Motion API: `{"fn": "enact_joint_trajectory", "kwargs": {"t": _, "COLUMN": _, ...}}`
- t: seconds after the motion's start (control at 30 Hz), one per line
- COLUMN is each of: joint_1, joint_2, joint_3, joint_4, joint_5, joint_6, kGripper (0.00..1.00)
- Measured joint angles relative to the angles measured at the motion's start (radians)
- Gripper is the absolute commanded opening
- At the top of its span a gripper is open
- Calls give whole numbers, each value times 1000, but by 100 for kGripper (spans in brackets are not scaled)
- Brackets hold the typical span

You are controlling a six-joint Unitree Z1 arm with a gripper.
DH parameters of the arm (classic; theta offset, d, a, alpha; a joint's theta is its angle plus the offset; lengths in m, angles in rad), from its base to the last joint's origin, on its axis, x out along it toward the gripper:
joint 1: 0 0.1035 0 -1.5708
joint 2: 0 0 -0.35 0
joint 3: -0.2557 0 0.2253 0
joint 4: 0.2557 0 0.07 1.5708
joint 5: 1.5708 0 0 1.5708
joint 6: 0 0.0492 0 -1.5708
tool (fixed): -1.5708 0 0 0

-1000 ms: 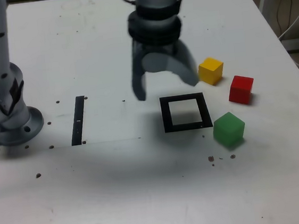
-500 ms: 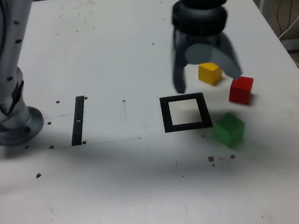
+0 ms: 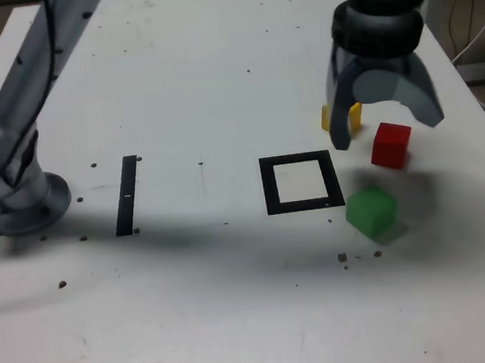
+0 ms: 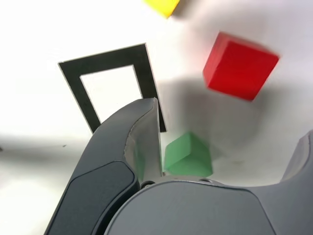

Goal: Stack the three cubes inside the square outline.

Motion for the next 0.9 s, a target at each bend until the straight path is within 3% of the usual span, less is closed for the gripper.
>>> {"fn": "enact_joint_trajectory", "kwargs": {"t": 0.33, "joint_1": 45, "joint_2": 73, "joint_3": -100, "joint_4": 25, "joint_5": 8, "joint_6": 48, "kGripper": 99}}
{"fn": "enact_joint_trajectory", "kwargs": {"t": 0.9, "joint_1": 67, "joint_2": 89, "joint_3": -132, "joint_4": 39, "joint_5": 14, "joint_6": 97, "kGripper": 99}}
